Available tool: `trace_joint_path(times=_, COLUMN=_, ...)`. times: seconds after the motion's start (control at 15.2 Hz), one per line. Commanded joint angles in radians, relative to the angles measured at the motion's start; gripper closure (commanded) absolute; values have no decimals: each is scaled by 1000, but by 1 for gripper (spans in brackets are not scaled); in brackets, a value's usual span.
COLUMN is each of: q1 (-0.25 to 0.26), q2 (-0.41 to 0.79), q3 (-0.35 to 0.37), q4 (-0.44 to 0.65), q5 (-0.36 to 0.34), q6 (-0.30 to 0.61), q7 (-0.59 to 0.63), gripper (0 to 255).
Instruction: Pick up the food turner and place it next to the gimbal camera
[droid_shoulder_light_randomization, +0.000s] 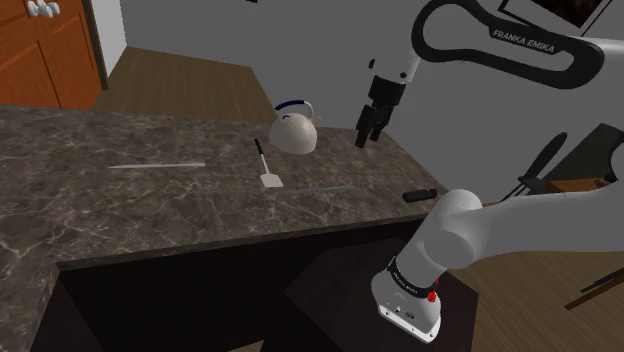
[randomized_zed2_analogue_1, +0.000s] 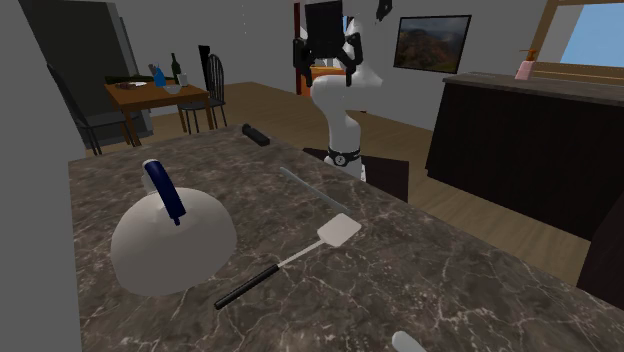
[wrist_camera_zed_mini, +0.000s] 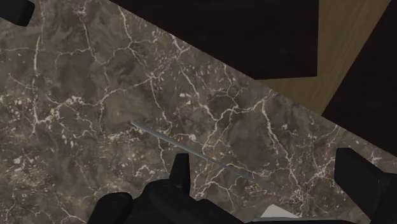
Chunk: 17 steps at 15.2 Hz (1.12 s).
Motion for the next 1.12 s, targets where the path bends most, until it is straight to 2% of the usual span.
trace_joint_path(times=0.0, q1=0, q2=0, q3=0, q4=0, q5=0, q6=0, q7=0, gripper=0)
trace_joint_path(times=0.53, q1=-23, q2=224, q3=97, q4=-11, q5=40, q6=286, q7=189, gripper=0)
trace_joint_path(times=1.06, q1=-60, q2=507, q3=171, q4=79, q5=16, q6=525, q7=385, gripper=0)
